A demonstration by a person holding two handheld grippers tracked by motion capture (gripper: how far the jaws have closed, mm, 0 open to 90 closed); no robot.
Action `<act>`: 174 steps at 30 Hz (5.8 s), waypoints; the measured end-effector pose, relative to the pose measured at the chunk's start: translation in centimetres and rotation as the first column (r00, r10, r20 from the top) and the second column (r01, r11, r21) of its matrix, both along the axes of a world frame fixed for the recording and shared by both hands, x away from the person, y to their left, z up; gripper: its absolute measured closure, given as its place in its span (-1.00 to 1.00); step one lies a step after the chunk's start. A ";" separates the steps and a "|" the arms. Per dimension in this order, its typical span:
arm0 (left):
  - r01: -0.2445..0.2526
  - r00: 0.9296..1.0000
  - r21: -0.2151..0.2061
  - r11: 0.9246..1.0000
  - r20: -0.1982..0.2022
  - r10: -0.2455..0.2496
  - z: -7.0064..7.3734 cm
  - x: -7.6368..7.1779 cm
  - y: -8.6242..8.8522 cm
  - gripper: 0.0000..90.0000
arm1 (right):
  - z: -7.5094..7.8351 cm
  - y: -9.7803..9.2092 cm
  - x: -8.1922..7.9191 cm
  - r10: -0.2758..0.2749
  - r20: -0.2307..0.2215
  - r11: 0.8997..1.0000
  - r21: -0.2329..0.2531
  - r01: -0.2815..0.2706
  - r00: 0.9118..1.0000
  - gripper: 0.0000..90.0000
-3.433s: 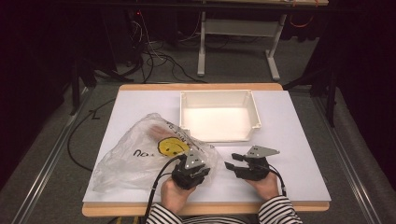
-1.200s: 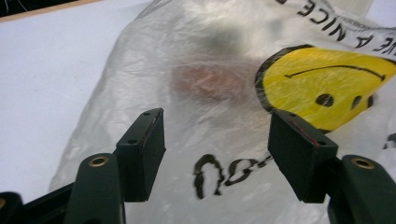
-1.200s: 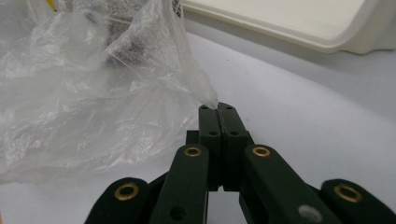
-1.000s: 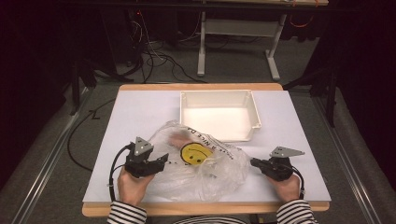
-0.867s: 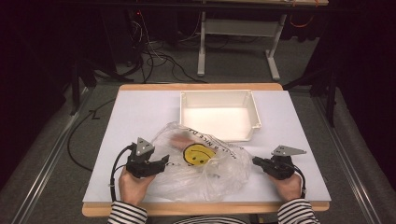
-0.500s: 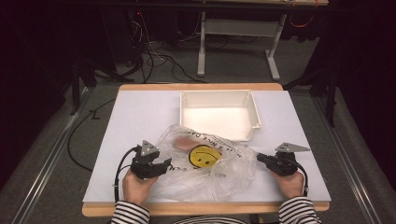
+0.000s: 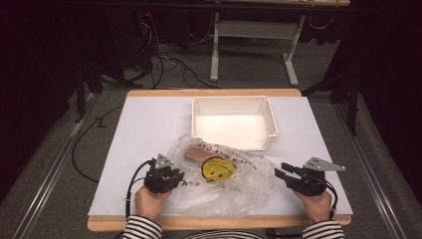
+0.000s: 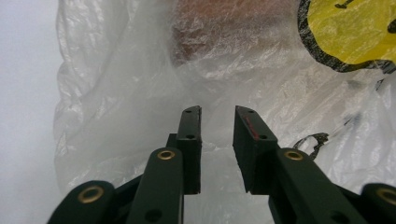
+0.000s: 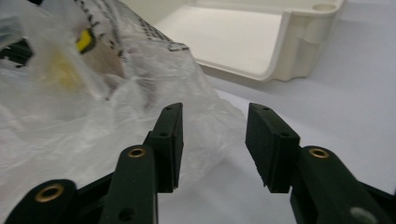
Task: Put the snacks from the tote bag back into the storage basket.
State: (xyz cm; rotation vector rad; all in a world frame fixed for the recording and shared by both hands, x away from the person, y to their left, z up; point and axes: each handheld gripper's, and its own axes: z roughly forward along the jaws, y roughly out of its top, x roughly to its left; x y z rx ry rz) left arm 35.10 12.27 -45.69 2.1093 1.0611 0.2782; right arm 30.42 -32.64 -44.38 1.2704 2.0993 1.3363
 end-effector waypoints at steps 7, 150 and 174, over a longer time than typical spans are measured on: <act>0.011 1.000 -0.005 1.000 -0.023 -0.011 -0.6 0.0 -0.4 0.80 | 1.0 1.4 -1.4 0.046 0.021 0.999 -0.007 -0.046 0.999 0.08; 0.178 0.979 -0.073 0.981 0.113 -0.169 3.5 -1.4 -6.3 1.00 | 0.0 6.2 -1.3 0.225 0.012 0.963 -0.153 -0.221 0.974 0.15; 0.055 0.981 -0.039 0.998 0.190 -0.047 4.9 2.5 -6.0 1.00 | -1.9 5.2 -2.0 0.224 -0.081 0.938 -0.254 -0.237 0.971 1.00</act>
